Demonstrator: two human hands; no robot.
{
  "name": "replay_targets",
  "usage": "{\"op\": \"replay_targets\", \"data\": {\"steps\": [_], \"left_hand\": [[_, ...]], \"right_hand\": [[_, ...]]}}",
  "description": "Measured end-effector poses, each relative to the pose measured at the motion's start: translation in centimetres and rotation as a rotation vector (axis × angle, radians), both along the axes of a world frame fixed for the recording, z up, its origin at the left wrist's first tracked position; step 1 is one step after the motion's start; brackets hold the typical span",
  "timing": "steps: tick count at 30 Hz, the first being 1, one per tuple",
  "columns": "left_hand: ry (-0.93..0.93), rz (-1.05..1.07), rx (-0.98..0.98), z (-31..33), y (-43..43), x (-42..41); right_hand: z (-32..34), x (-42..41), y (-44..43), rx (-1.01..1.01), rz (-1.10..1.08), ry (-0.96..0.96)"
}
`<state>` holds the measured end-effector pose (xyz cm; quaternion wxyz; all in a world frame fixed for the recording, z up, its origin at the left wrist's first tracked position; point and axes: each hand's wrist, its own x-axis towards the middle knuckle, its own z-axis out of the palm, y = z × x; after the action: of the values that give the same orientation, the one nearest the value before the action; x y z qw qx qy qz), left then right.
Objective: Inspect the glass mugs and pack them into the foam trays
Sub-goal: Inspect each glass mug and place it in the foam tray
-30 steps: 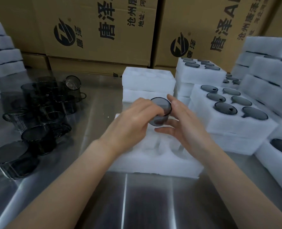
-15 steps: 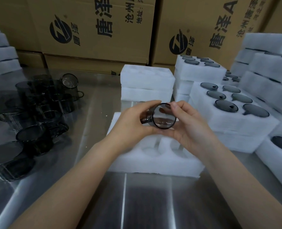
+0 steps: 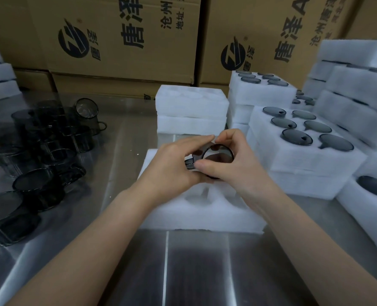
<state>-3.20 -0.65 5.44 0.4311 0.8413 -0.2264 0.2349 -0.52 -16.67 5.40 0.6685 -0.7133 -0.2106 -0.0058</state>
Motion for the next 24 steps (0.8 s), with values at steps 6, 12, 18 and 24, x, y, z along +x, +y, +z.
{"op": "replay_targets", "data": {"steps": [6, 12, 18, 24], "left_hand": [[0.179, -0.037, -0.245, -0.1, 0.3, 0.4], [0.221, -0.048, -0.335, 0.2, 0.8, 0.7], [0.174, -0.091, -0.306, 0.3, 0.7, 0.4], [0.084, -0.039, -0.138, 0.2, 0.1, -0.3]], "right_hand": [[0.1, 0.3, -0.6, 0.111, 0.123, 0.046], [0.8, 0.4, -1.1, 0.325, 0.351, 0.201], [1.0, 0.5, -1.3, 0.410, 0.314, 0.278], [1.0, -0.1, -0.9, 0.340, 0.142, 0.205]]}}
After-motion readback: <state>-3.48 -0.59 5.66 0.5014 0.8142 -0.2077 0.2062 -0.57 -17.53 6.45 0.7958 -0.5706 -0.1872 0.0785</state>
